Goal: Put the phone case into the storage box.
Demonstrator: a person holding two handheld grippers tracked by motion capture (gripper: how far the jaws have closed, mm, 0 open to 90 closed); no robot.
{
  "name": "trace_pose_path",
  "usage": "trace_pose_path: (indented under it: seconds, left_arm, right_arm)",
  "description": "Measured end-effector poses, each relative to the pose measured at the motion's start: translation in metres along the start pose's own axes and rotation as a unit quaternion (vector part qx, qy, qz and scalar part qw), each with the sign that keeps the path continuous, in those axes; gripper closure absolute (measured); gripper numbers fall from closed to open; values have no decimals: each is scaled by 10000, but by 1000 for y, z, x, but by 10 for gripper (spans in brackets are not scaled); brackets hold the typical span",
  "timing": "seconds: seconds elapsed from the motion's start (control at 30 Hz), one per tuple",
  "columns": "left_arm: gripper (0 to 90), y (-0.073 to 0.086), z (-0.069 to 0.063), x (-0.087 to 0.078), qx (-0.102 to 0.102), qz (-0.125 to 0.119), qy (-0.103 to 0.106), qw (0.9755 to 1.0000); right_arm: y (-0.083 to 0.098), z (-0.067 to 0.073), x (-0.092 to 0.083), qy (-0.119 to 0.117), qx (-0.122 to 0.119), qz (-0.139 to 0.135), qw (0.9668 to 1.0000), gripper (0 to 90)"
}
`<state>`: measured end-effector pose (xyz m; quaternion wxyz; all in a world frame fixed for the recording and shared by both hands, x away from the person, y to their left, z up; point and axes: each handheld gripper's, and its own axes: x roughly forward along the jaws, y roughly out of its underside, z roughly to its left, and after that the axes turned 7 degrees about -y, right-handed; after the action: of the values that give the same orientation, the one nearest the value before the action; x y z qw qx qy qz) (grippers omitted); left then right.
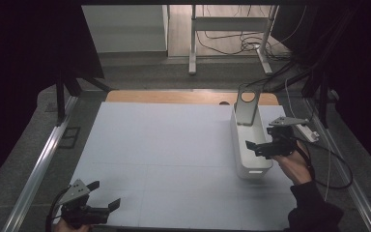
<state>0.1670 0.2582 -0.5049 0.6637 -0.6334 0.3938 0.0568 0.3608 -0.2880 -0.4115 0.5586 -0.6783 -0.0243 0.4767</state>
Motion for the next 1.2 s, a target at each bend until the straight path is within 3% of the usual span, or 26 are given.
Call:
trace_pose_path:
  seconds: [0.53,0.73,0.97,1.2]
  left_arm:
    - [0,2,4,-1,-69,-82,177,9998]
    - [0,1,2,-1,15,-55,157,9999]
    - [0,2,3,-2,-54,-85,174,9998]
    - [0,2,3,-1,-81,-76,139,9998]
  right_arm:
    - [24,20,-15,-32,92,-2,10000,10]
    - [30,26,-22,-11,83,-13,10000,13]
    - [41,36,-30,5,83,59,9999,15]
    - [50,42,-41,-5,73,-45,10000,14]
